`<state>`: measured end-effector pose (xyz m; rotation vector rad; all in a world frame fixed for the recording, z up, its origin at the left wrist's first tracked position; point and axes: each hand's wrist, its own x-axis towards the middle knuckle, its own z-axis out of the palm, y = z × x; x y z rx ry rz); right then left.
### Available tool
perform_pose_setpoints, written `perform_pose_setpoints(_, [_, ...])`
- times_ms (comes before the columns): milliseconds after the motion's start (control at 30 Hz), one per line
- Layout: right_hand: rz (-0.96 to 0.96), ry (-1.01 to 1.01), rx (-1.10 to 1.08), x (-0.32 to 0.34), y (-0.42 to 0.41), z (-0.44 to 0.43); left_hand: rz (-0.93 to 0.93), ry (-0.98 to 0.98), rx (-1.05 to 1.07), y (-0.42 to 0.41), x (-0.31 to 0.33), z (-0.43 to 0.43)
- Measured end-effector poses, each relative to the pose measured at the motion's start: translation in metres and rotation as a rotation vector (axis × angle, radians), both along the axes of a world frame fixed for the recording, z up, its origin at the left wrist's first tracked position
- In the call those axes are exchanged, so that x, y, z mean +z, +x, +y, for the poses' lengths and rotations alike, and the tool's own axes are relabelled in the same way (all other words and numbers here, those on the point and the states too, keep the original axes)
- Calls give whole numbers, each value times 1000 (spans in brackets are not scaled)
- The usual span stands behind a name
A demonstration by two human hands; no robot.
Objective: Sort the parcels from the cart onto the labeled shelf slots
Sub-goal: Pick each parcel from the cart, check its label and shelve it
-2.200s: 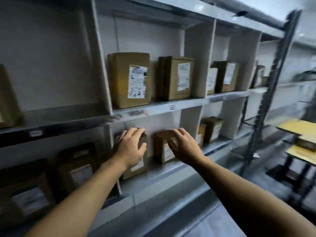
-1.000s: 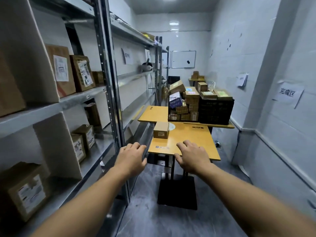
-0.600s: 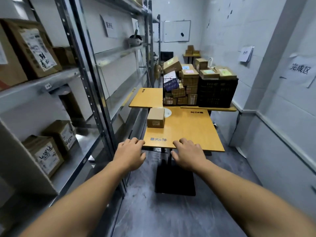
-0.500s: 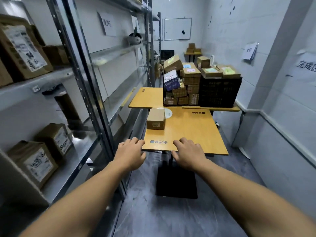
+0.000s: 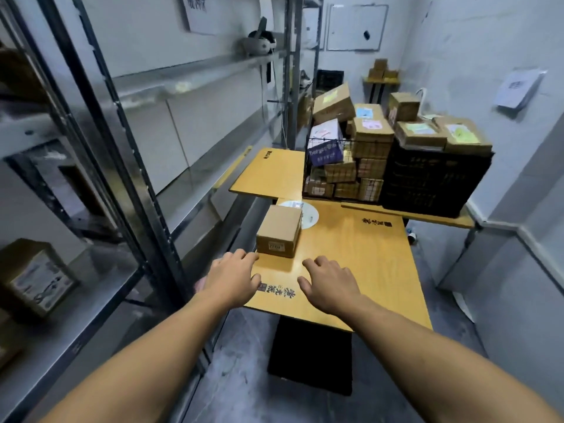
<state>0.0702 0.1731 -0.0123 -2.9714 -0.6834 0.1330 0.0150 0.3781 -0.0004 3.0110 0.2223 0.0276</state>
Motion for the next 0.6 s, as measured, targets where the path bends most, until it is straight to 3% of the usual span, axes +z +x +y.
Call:
perform_pose_setpoints(367, [82,66,-16,-41,125,36,49,-22,28,139,-44,37])
perform_pose_setpoints(600, [245,158,-122,-84,218,72,138,-133,14,244,-97,74])
